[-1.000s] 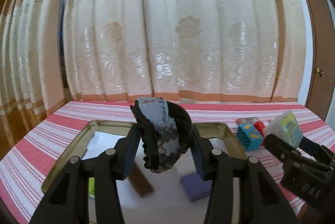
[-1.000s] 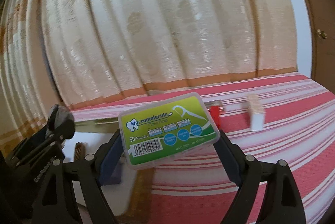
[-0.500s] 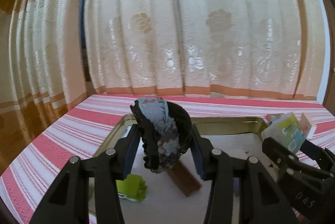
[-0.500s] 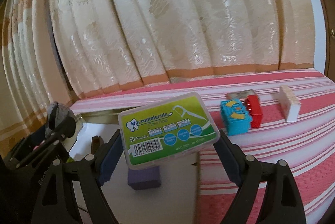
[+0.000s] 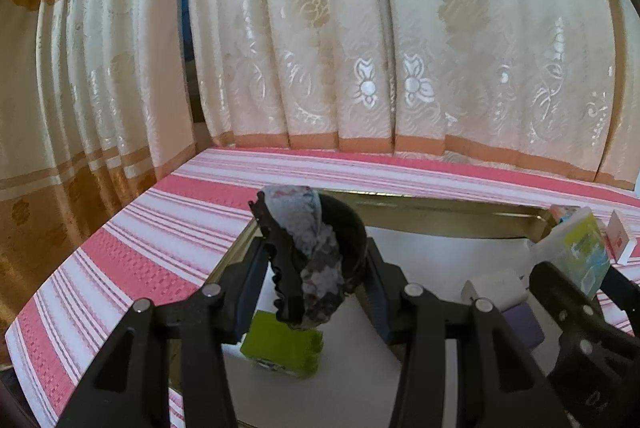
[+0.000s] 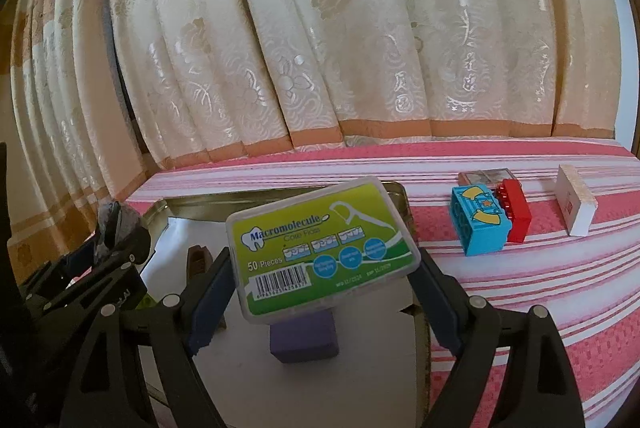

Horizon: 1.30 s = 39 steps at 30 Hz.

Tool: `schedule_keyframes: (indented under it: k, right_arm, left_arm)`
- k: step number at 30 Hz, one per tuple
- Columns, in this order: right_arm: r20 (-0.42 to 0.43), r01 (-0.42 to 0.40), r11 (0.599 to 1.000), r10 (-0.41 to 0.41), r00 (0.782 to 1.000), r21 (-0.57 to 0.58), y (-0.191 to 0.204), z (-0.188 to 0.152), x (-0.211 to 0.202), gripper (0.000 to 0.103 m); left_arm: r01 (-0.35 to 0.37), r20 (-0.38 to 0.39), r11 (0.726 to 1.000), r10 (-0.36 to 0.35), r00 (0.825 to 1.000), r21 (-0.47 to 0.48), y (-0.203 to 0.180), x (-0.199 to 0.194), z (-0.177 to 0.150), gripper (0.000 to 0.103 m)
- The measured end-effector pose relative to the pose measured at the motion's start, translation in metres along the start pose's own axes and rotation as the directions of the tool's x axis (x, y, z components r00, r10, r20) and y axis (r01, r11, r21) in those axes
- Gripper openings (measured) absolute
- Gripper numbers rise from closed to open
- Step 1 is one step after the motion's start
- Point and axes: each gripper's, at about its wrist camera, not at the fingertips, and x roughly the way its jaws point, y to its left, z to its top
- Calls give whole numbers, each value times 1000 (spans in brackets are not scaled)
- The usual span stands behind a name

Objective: Organize rigid objects
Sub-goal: 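Carry the black-grey object and green floss box with both tools over the tray, then open both tools to drop the black-grey object and floss box into the tray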

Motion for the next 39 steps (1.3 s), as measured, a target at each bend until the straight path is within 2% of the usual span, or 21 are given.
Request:
schedule_keyframes:
  k: [8,16,26,31,33,35,37,39]
  right_arm:
    - [-37,11,999,-13,999,-42,8,2,7,87]
    - [-104,-10,998,4,995,-64,11,2,20,87]
    - [-139,-44,997,34,990,-67,13,1,26,87]
    - [-115,-33,997,25,993,-72,15,2,21,87]
    - [-98,-30,997,23,995,-72,14,2,18,87]
    - [-62,-16,998,12,998,-65,13,3,12,87]
    - [-12,-1,999,1,1000,-43,7,3,2,88]
    - [34,14,1000,-14,999,-8,0,3,-7,88]
  left_arm:
    - [-13,-43,1000,12,999,-8,2,8,-3,46]
    - [-17,-56,1000,15,998,-24,5,12,-3,46]
    - [-20,-60,1000,19,998,-16,4,13,-2,46]
    - [-30,-61,999,29,998,-16,5,14,-3,47]
    - [-37,-55,999,36,998,-17,6,12,-4,51]
    - [-43,-35,999,42,999,-16,5,9,-3,67]
    - [-54,0,999,54,999,-7,3,3,-3,94]
    - [-70,40,997,69,997,13,-1,-3,-2,103]
